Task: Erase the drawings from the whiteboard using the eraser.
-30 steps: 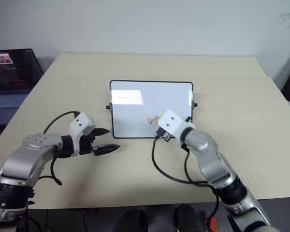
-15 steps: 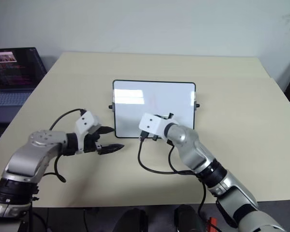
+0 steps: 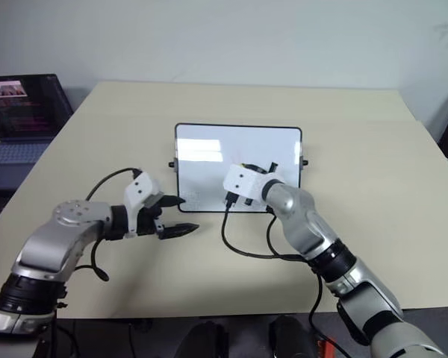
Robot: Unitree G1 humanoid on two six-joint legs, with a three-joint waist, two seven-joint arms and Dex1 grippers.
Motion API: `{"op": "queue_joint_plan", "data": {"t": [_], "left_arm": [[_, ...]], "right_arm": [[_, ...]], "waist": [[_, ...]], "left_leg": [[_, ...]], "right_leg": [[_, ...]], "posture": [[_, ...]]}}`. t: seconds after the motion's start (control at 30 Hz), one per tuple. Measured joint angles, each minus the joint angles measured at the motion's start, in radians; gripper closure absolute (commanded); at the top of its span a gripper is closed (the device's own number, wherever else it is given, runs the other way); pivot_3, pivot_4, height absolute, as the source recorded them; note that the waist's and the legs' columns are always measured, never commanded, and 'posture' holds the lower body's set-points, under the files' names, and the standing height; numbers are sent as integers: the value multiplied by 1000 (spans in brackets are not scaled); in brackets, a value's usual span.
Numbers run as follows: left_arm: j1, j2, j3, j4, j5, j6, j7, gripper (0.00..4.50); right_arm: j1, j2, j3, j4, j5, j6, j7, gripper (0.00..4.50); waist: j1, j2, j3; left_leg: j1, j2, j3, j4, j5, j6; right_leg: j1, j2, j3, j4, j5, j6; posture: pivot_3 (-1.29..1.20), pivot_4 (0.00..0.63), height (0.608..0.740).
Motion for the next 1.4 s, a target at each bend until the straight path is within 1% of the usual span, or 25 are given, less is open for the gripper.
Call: {"op": "queue_joint_plan", "data": {"t": [0.1,0.17,0.27,0.37,0.43,0.53,0.63,0.7,0.77,0.93,1.03,1.23,1.3,1.4], "left_arm": [[0,1,-4,6,7,0,-10,0],[0,1,-9,6,13,0,-11,0],[1,1,-9,8,21,0,-12,0],[9,2,-15,8,27,-1,-14,0],[16,2,-16,8,30,0,-17,0],[16,2,-16,8,33,0,-20,0],[17,2,-16,7,35,0,-24,0],[17,2,-16,7,36,0,-26,0],[18,2,-16,5,37,0,-29,0],[18,1,-16,4,37,0,-31,0],[18,1,-16,4,38,0,-31,0],[18,0,-17,4,39,-1,-30,0],[18,0,-17,4,39,-1,-31,0],[18,-3,-18,4,39,-1,-31,0]], "right_arm": [[25,-1,37,-12,-14,-3,46,3305],[25,0,38,-4,-19,-8,44,3305],[15,13,33,25,-40,-29,-2,3305],[-21,20,-6,61,-57,-50,-63,3305],[-30,19,-27,64,-60,-59,-72,3305],[-23,19,-18,62,-60,-65,-41,3305],[9,7,17,30,-59,-66,40,3305],[26,11,38,25,-60,-69,57,3305],[24,22,35,35,-70,-70,31,3305],[-30,42,-24,77,-86,-84,-54,3305],[-30,41,-27,81,-90,-86,-41,3305],[7,39,4,59,-90,-88,47,3305],[8,49,6,65,-92,-90,37,3305],[-12,76,-2,101,-94,-101,-18,3305]], "waist": [[0,0,0],[0,0,0],[-1,0,0],[-1,0,0],[-1,0,0],[-1,0,0],[-1,0,0],[-1,0,0],[-1,0,0],[-1,0,0],[-1,0,0],[-1,0,0],[-1,0,0],[-2,0,0]], "left_leg": [[0,0,0,3,0,0],[0,0,0,6,0,0],[1,0,0,7,0,0],[2,0,0,8,0,0],[1,0,0,7,0,0],[1,0,0,7,0,0],[1,0,0,7,0,0],[1,0,0,7,0,0],[1,0,0,7,0,0],[1,0,0,7,0,0],[1,0,0,7,0,0],[1,0,0,7,0,0],[2,0,0,7,0,0],[2,0,0,7,0,0]], "right_leg": [[0,1,0,3,0,0],[0,1,0,6,0,0],[0,3,1,9,0,0],[0,4,1,10,0,0],[0,4,1,10,0,0],[-1,4,1,10,0,0],[-1,4,1,9,0,0],[-1,4,1,10,0,0],[-1,4,1,11,0,0],[-1,5,1,11,0,0],[-1,5,1,10,-1,0],[-1,5,1,10,-1,0],[-1,5,1,11,-1,0],[-1,5,1,12,-1,0]], "posture": [[0,150,740],[0,150,740],[0,150,740],[0,150,740],[0,150,740],[0,150,740],[0,150,740],[0,150,740],[0,150,740],[0,150,740],[0,150,740],[0,150,740],[0,150,740],[0,150,740]]}}
